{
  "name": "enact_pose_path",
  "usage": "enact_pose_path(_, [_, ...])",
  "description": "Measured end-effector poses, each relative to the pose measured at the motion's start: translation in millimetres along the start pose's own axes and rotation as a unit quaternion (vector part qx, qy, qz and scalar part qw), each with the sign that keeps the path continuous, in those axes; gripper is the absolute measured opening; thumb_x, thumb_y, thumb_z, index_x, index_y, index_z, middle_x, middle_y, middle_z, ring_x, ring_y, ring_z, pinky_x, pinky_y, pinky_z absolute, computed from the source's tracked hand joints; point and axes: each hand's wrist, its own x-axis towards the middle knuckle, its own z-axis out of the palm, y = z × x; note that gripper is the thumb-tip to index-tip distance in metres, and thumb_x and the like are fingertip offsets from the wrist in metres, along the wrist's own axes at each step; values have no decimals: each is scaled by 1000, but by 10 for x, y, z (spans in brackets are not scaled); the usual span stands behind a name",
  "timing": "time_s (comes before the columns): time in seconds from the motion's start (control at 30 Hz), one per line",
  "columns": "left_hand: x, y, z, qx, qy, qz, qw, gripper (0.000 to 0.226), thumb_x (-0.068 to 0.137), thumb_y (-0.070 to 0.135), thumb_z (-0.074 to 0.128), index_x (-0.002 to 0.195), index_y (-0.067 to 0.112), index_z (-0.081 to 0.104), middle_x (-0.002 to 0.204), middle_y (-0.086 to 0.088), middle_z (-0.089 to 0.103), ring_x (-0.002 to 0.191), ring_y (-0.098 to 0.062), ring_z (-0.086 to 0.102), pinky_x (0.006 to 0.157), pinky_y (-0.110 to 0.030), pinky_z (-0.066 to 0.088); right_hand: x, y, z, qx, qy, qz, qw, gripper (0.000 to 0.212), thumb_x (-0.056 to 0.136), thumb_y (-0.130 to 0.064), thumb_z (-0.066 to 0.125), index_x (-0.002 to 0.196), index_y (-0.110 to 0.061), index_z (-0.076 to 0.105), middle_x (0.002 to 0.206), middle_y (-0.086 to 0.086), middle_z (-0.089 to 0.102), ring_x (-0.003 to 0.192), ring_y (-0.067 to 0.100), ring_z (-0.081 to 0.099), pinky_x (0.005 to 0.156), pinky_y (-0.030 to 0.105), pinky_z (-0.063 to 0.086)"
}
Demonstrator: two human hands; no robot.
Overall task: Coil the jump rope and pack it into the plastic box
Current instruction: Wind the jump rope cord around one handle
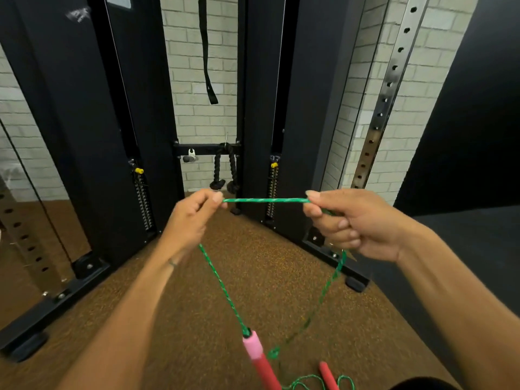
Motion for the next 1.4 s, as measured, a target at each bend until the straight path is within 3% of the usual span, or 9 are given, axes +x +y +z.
enact_pose_path(0.17, [81, -591, 79, 10, 133, -172, 976, 35, 103, 45, 37, 80, 25, 53, 68, -2, 41, 60, -17, 38, 58, -33, 31, -297, 48, 290, 7, -132, -15, 991, 29, 98, -37, 50, 80, -16, 58, 49, -6, 34, 36, 3, 26, 37, 19, 17])
enact_pose_path(0.3, [2, -459, 325, 48, -46, -218, 974, 37, 104, 41, 37, 90, 20, 64, 85, 0, 69, 83, -19, 65, 78, -33, 51, -277, -159, 462, -2, -97, -106, 990, 32, 98, -37, 47, 74, -18, 57, 48, -7, 33, 39, 5, 22, 38, 19, 16])
enact_pose_path(0.4, [-102, 187, 486, -114, -128, -166, 971, 45, 99, 50, 33, 111, 22, 66, 106, -4, 75, 100, -20, 71, 96, -38, 52, -104, -346, 447, -97, -20, -102, 990, 35, 103, -35, 45, 77, -17, 58, 50, -5, 32, 38, 6, 22, 37, 18, 15])
enact_pose_path(0.6, [-111, 1070, 461, -208, -152, 0, 966, 44, 96, 55, 40, 69, 31, 64, 51, 7, 42, 45, -7, 38, 46, -24, 34, 97, -382, 421, -151, 44, -42, 987, 36, 103, -34, 46, 73, -19, 59, 49, -6, 38, 34, 2, 28, 36, 16, 16])
enact_pose_path(0.73, [-97, 932, 413, -182, -109, 40, 976, 40, 98, 47, 45, 67, 29, 62, 50, 15, 38, 46, 0, 28, 46, -18, 19, -63, -227, 432, -121, 7, -37, 992, 35, 103, -38, 44, 77, -18, 56, 52, -4, 35, 36, 4, 28, 37, 16, 18])
enact_pose_path(0.9, [-109, 274, 334, -212, -8, -92, 973, 33, 90, 56, 49, 73, 27, 47, 55, 13, 30, 49, -5, 24, 47, -23, 19, -297, -69, 532, -46, -41, -63, 996, 35, 101, -38, 45, 72, -19, 55, 52, -2, 32, 37, 6, 26, 38, 20, 16])
enact_pose_path(1.17, [-492, -601, 180, 199, 46, -241, 949, 35, 104, 40, 37, 100, 14, 60, 96, -6, 63, 88, -20, 57, 66, -32, 40, -364, -185, 538, 20, -57, -169, 984, 40, 102, -36, 41, 67, -19, 50, 48, -5, 30, 37, 7, 20, 37, 22, 12])
enact_pose_path(1.3, [-420, 341, 299, -185, 3, -165, 969, 55, 96, 58, 33, 129, 22, 58, 114, -4, 72, 106, -20, 68, 92, -36, 54, -39, -84, 433, -79, 18, -132, 988, 41, 105, -39, 40, 69, -22, 51, 52, -5, 31, 40, 8, 21, 38, 20, 15])
enact_pose_path(1.4, [-307, 910, 367, -193, -106, -50, 974, 50, 89, 56, 43, 114, 19, 66, 77, 7, 71, 70, -13, 66, 62, -24, 52, 133, -41, 419, -162, 50, -100, 980, 39, 104, -38, 42, 71, -21, 52, 52, -6, 34, 40, 7, 24, 39, 19, 17])
